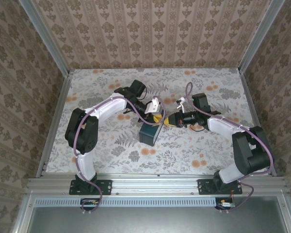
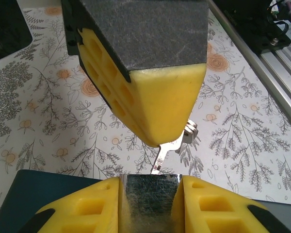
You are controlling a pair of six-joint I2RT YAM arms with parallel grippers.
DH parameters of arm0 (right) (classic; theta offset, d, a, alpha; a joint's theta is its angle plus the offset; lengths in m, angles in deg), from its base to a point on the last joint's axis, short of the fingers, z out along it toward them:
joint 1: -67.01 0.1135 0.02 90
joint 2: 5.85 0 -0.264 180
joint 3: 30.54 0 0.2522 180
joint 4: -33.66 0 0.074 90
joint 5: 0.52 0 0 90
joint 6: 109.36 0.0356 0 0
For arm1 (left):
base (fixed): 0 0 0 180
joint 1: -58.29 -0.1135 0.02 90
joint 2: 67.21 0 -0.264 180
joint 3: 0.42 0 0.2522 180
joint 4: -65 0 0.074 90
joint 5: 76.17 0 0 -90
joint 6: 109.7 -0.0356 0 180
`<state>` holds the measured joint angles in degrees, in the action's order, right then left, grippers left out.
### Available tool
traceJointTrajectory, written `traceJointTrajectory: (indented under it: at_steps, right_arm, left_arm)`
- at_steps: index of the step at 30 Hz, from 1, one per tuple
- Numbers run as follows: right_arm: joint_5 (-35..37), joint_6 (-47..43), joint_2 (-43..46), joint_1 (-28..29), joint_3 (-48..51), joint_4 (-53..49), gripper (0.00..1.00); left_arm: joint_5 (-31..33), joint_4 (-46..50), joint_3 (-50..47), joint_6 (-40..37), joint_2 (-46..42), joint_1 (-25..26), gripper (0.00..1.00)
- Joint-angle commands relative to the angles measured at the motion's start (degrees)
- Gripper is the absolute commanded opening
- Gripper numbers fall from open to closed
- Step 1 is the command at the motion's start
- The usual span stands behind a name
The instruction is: Unlock a padlock with a key
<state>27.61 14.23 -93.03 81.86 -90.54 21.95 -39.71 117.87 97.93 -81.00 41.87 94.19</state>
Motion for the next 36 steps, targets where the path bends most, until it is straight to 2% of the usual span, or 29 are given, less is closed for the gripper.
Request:
traceJointTrajectory:
  at_steps: [1, 4, 8, 15, 22, 29, 33, 36]
  right_arm:
    - [-3.41, 3.15, -0.95, 2.09, -1.92, 12.81, 0.0]
    - [-4.22, 2.8, -1.43, 1.47, -2.23, 12.62, 0.0]
    - [-7.58, -2.7, -1.81, 0.93, -4.63, 6.77, 0.0]
    - [-7.66, 0.96, -5.43, 1.11, -5.62, 11.23, 0.0]
    - [-7.87, -0.45, -6.33, -0.62, -6.76, 9.17, 0.0]
    - [-18.3, -18.22, -10.8, -0.97, -14.74, -11.86, 0.0]
    - [-21.38, -36.11, -14.03, -0.87, -22.27, -35.59, 0.0]
    - [-22.19, -37.47, -14.92, -1.95, -23.27, -37.82, 0.0]
  left_arm:
    - [-5.0, -0.79, -0.39, -0.47, -1.06, 2.86, 0.19]
    - [-5.08, -0.75, -0.57, -0.8, -1.23, 2.82, 0.18]
    - [-5.25, 0.83, -0.09, -1.63, -1.13, 2.66, 0.18]
    - [-6.48, -0.21, -0.08, -0.55, -1.48, 2.95, 0.17]
    - [-5.54, 2.17, 0.63, -1.96, -1.32, 3.04, 0.14]
    - [-4.95, 5.19, 1.39, -3.59, -0.87, 3.08, 0.14]
    - [-5.01, 4.24, 0.89, -3.32, -0.94, 3.25, 0.14]
    - [-5.3, 3.31, 0.51, -2.83, -1.31, 3.13, 0.14]
